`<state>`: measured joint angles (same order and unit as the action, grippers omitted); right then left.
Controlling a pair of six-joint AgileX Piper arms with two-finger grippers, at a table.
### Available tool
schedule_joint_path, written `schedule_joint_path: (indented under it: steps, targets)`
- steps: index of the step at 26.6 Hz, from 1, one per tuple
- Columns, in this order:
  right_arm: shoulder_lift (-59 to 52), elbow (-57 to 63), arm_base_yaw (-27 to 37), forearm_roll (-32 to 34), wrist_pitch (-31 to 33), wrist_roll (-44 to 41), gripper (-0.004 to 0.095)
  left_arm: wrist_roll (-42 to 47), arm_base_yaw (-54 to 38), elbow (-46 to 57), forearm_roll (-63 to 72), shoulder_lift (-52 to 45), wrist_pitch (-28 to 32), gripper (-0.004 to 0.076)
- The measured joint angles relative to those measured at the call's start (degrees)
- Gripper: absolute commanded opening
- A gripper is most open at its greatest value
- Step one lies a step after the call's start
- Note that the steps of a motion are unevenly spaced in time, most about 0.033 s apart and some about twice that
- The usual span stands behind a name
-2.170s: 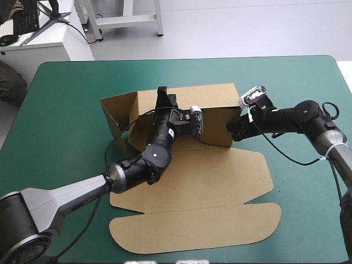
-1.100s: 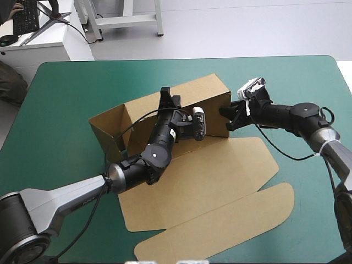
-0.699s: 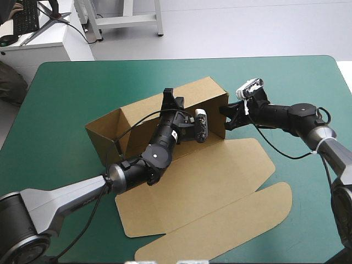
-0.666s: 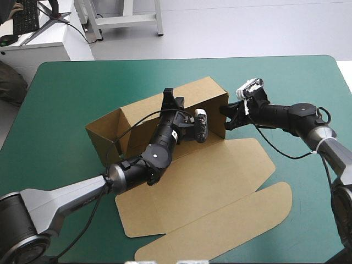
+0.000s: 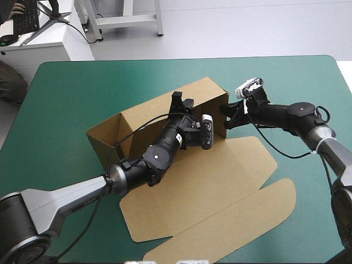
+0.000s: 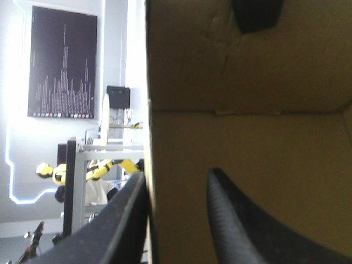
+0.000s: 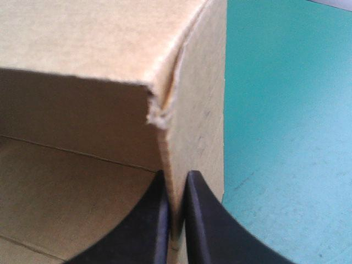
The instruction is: Fold the box
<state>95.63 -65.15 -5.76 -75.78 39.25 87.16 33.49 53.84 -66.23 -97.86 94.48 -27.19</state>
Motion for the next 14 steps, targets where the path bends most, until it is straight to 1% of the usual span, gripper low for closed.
schedule_joint_path:
  steps: [2, 8, 14]
  targets:
    - [-0.1, 0.0, 0.0, 0.5, -1.1, -1.7, -0.0005, 1.5, 0.3, 0.0, -0.4, 0.0, 2.5, 0.0286]
    - [-0.1, -3.3, -0.6, 6.7, -5.3, -8.9, -0.0005, 3.0, 6.3, 0.0, -0.5, -1.9, 1.9, 0.0286]
    - [0.1, -7.3, -0.6, 12.4, -10.9, -16.3, -0.0005, 3.0, 12.1, 0.0, -0.5, -7.0, 1.1, 0.0278]
